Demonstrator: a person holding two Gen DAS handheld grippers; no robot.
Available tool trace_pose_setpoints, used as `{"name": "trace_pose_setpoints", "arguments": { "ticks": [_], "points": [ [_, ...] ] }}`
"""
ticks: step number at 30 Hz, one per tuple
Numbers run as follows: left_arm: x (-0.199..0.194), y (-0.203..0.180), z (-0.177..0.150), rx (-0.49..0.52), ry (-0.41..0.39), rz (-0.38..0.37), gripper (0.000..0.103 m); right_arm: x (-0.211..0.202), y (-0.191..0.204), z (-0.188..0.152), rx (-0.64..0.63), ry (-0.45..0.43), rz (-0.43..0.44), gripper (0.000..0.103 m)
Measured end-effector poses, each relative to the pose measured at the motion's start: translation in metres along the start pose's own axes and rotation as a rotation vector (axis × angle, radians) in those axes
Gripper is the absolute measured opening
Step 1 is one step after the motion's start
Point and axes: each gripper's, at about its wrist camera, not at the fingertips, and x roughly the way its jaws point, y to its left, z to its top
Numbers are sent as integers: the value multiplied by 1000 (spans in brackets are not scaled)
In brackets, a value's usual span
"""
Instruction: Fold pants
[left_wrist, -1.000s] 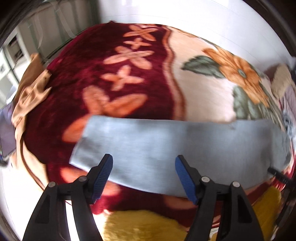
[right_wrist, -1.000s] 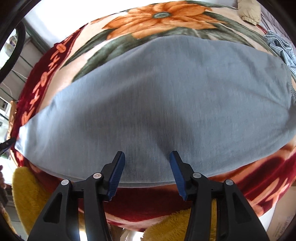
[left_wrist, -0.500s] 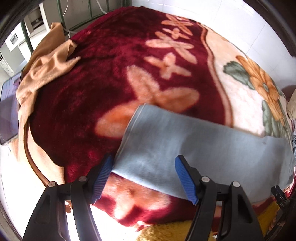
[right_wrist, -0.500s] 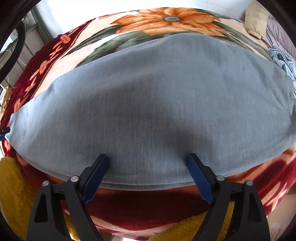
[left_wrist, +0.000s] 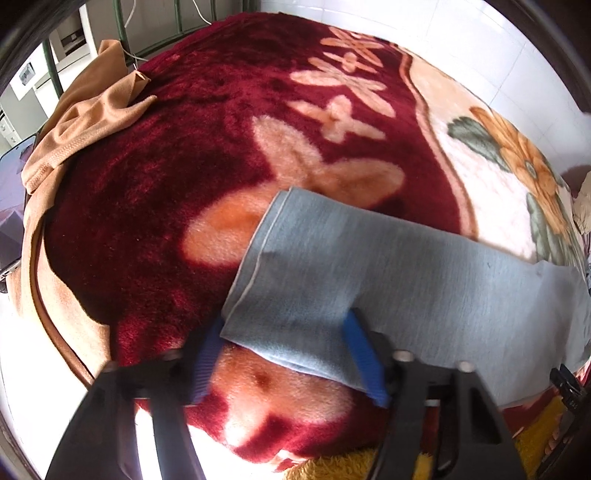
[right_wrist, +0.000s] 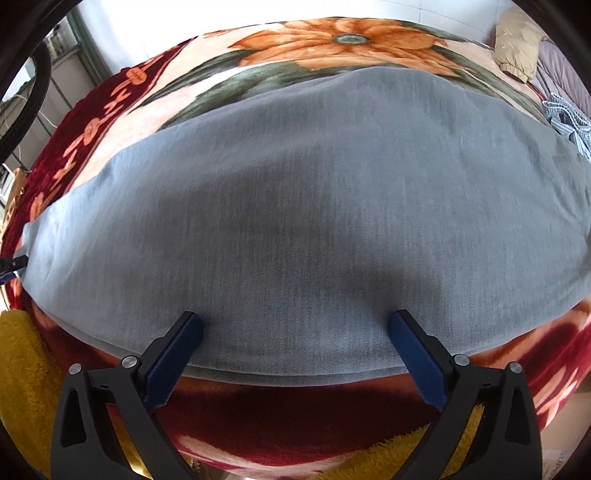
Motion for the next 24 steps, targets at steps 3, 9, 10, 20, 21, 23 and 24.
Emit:
{"name": "trace_pose_setpoints", "arguments": {
  "ticks": [3, 9, 10, 20, 21, 23, 24],
  "points": [
    [-1, -3, -1, -33, 10, -62, 22, -4, -1, 0, 15, 5, 7, 100],
    [-17, -13, -1, -27, -37, -92, 9, -23, -20, -6, 120, 23, 171, 85],
    [-24, -14, -1, -36, -50, -117, 9, -26, -25, -8, 147, 25, 205, 84],
    [-97, -56, 9, 31, -179, -276, 8, -66, -43, -18, 171, -45, 195, 81],
    [-105, -66, 9, 51, -189, -293, 8, -69, -44, -17, 168, -54, 186, 81],
    [-119, -85, 7, 88, -206, -325, 8, -72, -47, -17, 170, -66, 179, 81],
    [-124, -93, 6, 105, -211, -338, 8, -74, -49, -17, 172, -74, 179, 81]
  ]
}}
